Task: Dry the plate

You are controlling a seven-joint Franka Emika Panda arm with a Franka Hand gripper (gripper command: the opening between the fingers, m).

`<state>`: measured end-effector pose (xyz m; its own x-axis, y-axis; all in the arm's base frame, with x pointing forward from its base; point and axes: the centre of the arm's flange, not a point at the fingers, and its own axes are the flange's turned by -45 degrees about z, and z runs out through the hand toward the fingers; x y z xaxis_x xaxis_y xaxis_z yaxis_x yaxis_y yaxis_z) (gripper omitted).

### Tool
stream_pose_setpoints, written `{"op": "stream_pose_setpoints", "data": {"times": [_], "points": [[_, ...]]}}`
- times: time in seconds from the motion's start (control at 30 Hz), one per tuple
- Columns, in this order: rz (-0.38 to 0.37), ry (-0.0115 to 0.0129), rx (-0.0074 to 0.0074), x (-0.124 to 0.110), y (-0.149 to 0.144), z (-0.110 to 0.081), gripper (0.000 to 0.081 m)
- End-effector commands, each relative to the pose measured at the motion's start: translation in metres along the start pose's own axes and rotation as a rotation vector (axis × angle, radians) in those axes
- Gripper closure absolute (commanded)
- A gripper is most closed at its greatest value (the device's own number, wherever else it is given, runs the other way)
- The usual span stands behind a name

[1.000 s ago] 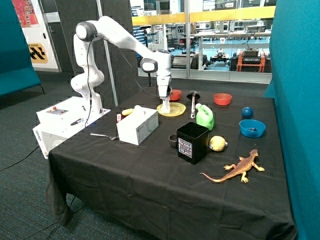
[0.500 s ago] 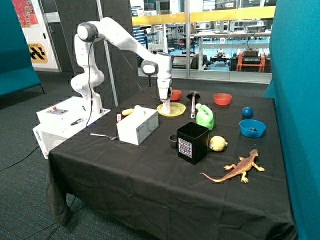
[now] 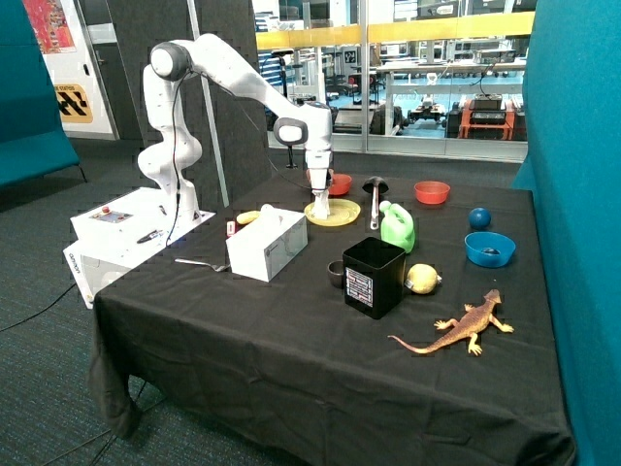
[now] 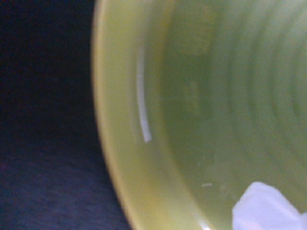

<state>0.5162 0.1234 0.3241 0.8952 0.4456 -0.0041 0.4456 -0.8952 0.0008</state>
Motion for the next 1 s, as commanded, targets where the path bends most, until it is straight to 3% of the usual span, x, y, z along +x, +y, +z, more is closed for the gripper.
{"op": "stream_pose_setpoints", "data": {"times": [0.0, 0.17, 0.3, 0.97], "points": [[-0.037, 0.0041, 0.0008, 0.013, -0.033, -0.001, 0.0808], [-0.044, 0.0041, 0.0007, 0.034, -0.057, 0.006, 0.0808], [-0.045, 0.0041, 0.0007, 0.047, -0.059, 0.009, 0.0808], [0.056, 0.004, 0.0009, 0.077, 0.017, 0.009, 0.0808]]}}
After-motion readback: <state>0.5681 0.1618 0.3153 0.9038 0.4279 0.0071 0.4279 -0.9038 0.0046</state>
